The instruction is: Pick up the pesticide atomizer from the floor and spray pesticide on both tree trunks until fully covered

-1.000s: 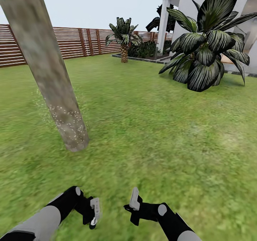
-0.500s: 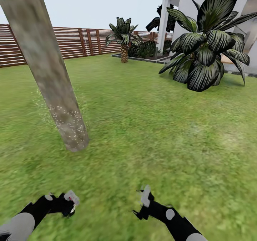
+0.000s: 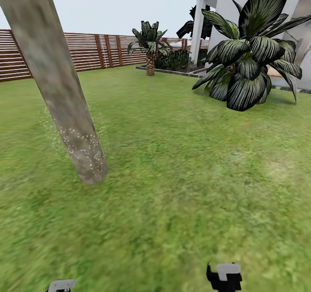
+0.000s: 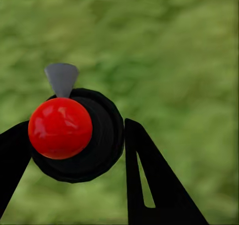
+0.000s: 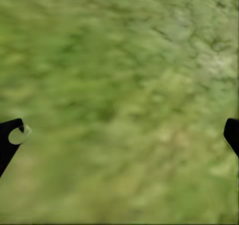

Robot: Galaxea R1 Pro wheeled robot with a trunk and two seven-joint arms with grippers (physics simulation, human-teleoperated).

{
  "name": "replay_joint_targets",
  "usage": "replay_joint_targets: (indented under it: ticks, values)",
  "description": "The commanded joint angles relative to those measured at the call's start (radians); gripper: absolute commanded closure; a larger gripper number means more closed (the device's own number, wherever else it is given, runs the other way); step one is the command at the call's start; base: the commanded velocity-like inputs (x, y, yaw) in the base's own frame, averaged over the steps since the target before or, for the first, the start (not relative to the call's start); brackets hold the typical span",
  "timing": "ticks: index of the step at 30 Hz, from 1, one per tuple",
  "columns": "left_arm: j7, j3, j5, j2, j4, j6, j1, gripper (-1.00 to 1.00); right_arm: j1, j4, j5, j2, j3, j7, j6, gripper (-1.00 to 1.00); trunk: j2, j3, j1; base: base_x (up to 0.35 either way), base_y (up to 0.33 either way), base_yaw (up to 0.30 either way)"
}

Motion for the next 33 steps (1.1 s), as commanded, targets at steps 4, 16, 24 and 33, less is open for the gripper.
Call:
replay_joint_targets:
  ticks: [4,16,24,33]
  values:
    - [0.004,0.004,0.005,0.008,0.000,-0.001,0.004,1.00,0.001,0.002,-0.003,0.007,-0.001,0.000,0.001,-1.00,0.000,0.000,0.000,-0.001,0.000,0.000]
    - [-0.001,0.004,0.037,0.000,-0.005,-0.001,0.014,1.00,0.001,0.002,-0.004,0.008,-0.002,-0.001,0.001,-1.00,0.000,0.000,0.000,-0.023,0.000,0.249]
    - [-0.004,0.011,0.120,0.011,-0.002,-0.004,0.017,1.00,0.001,0.001,-0.005,0.008,-0.003,-0.002,-0.006,-1.00,0.000,0.000,0.000,-0.114,0.018,0.278]
    - [0.008,0.009,0.127,0.003,-0.001,-0.004,0.017,1.00,0.001,0.002,-0.004,0.008,-0.003,-0.002,-0.010,-1.00,0.000,0.000,0.000,-0.294,0.122,0.278]
